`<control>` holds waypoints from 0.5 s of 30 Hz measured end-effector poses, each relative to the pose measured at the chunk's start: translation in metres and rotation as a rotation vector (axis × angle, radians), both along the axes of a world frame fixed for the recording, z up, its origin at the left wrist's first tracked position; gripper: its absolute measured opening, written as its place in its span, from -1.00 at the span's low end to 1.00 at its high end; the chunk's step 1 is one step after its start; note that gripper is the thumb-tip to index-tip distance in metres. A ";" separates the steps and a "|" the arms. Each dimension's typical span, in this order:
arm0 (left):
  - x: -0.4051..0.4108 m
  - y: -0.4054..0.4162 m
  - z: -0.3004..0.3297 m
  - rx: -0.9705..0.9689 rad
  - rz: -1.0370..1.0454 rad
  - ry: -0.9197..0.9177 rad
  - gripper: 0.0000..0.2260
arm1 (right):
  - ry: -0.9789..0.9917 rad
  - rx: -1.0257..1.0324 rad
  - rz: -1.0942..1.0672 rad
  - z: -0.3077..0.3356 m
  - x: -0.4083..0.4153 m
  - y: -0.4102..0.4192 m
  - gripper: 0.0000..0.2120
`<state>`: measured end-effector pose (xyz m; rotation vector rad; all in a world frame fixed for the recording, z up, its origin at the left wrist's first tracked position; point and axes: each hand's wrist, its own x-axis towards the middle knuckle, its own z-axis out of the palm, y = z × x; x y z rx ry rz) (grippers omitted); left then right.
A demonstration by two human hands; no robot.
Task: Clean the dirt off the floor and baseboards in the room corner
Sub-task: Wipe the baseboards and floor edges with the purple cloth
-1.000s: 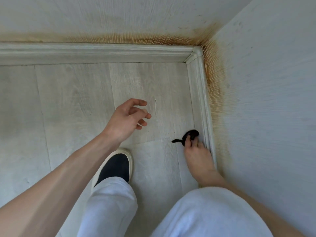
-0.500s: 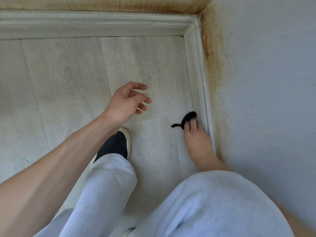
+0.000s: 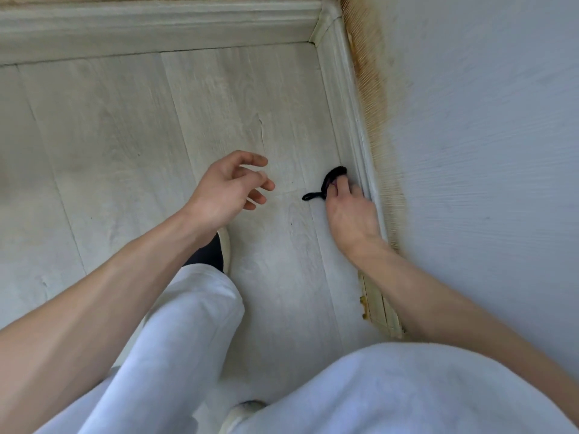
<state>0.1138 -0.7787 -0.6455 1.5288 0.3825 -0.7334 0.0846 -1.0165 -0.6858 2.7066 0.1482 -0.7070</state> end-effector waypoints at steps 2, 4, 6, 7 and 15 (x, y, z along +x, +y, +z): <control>-0.002 -0.003 -0.001 -0.002 -0.016 -0.001 -0.78 | 0.081 -0.009 -0.050 0.005 -0.062 -0.012 -0.50; -0.001 -0.008 0.000 -0.009 -0.022 -0.001 -0.79 | 0.177 0.024 -0.131 0.012 -0.119 -0.020 -0.55; 0.001 -0.011 0.001 -0.021 -0.026 -0.013 -0.79 | 0.203 0.035 -0.220 0.025 -0.142 -0.022 -0.59; 0.001 -0.012 0.001 -0.022 -0.031 -0.014 -0.79 | 0.169 0.052 -0.243 0.031 -0.140 -0.022 -0.59; 0.000 -0.013 0.000 -0.008 -0.044 -0.011 -0.79 | -0.042 0.050 -0.078 0.005 -0.022 -0.003 -0.59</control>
